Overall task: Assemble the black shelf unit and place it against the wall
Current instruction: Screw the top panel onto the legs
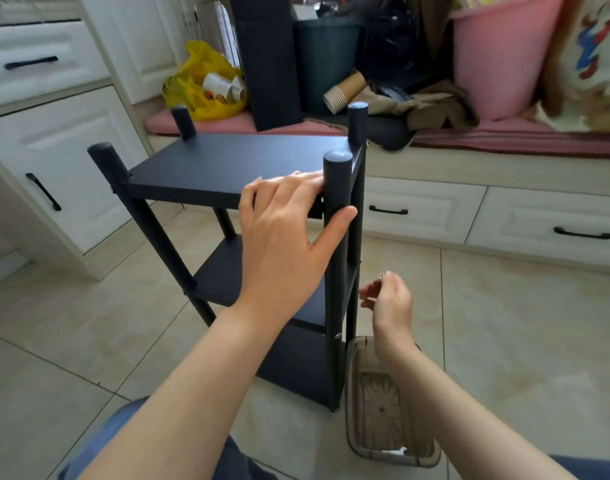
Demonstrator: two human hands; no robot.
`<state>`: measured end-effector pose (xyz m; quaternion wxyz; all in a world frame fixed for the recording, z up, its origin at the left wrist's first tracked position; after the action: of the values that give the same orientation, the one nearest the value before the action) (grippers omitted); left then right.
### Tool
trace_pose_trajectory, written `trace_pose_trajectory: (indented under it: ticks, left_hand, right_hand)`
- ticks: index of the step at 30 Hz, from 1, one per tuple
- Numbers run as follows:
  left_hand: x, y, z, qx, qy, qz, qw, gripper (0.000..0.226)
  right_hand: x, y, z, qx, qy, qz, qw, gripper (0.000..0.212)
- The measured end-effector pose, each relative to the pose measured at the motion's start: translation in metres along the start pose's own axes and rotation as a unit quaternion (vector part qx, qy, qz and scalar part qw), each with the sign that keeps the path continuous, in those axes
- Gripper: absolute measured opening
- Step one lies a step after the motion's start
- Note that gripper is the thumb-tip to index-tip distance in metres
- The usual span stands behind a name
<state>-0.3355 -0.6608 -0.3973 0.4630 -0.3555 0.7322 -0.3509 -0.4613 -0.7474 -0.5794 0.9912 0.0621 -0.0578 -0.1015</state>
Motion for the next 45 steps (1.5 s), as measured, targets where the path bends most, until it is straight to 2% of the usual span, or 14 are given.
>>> trace_pose_trajectory:
  ticks: [4, 7, 12, 14, 19, 28, 30, 32, 35, 37, 39, 42, 45]
  left_hand:
    - [-0.001, -0.007, 0.001, -0.045, 0.018, 0.036, 0.998, 0.047]
    - [-0.002, -0.010, 0.000, -0.069, 0.036, 0.048, 0.996, 0.041]
    - [-0.007, -0.008, 0.002, -0.082, 0.052, 0.036, 0.995, 0.046]
    - [-0.008, -0.013, 0.009, -0.089, 0.068, 0.032, 0.993, 0.045]
    - [-0.013, -0.041, 0.036, -0.116, 0.076, 0.005, 0.990, 0.024]
    - [-0.045, -0.097, 0.123, -0.296, 0.142, -0.064, 0.942, 0.012]
    - [-0.061, -0.103, 0.142, -0.329, 0.131, -0.083, 0.932, 0.004]
    - [-0.078, -0.102, 0.160, -0.355, 0.130, -0.115, 0.919, 0.008]
    - [-0.102, -0.090, 0.182, -0.396, 0.139, -0.173, 0.891, 0.024]
    - [-0.116, -0.077, 0.192, -0.419, 0.142, -0.194, 0.876, 0.018]
    - [-0.129, -0.059, 0.197, -0.432, 0.142, -0.210, 0.866, 0.005]
    - [-0.144, -0.027, 0.205, -0.452, 0.138, -0.217, 0.854, 0.009]
    - [-0.152, 0.008, 0.212, -0.486, 0.140, -0.205, 0.838, 0.011]
  right_hand:
    - [0.023, 0.022, 0.024, -0.034, -0.054, 0.052, 0.997, 0.037]
    - [0.040, 0.040, 0.028, -0.058, -0.077, 0.106, 0.990, 0.039]
    - [0.052, 0.045, 0.024, -0.086, -0.116, 0.116, 0.983, 0.039]
    - [0.058, 0.042, 0.025, -0.093, -0.111, 0.123, 0.982, 0.038]
    - [0.089, 0.028, 0.044, -0.128, -0.081, 0.148, 0.977, 0.036]
    - [0.187, 0.009, 0.088, -0.148, 0.026, 0.249, 0.957, 0.030]
    - [0.211, 0.018, 0.101, -0.198, 0.094, 0.273, 0.937, 0.030]
    - [0.232, 0.029, 0.109, -0.268, 0.185, 0.295, 0.898, 0.033]
    - [0.254, 0.039, 0.115, -0.354, 0.257, 0.297, 0.849, 0.011]
    - [0.262, 0.047, 0.114, -0.376, 0.271, 0.307, 0.831, 0.012]
    - [0.265, 0.052, 0.111, -0.375, 0.258, 0.322, 0.830, 0.006]
    - [0.263, 0.058, 0.104, -0.373, 0.255, 0.337, 0.826, 0.013]
    - [0.254, 0.065, 0.092, -0.393, 0.293, 0.368, 0.790, 0.014]
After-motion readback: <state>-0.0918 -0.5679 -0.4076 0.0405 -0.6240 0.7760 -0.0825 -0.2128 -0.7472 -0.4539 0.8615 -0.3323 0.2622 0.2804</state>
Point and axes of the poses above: each hand's wrist, its own y-axis away from the middle knuckle, its own x-axis out of the palm, z = x × y, the point moved 5 cm from there along -y, towards the middle knuckle, and after that the axes turned 8 degrees about -z, right-handed, at the moved point
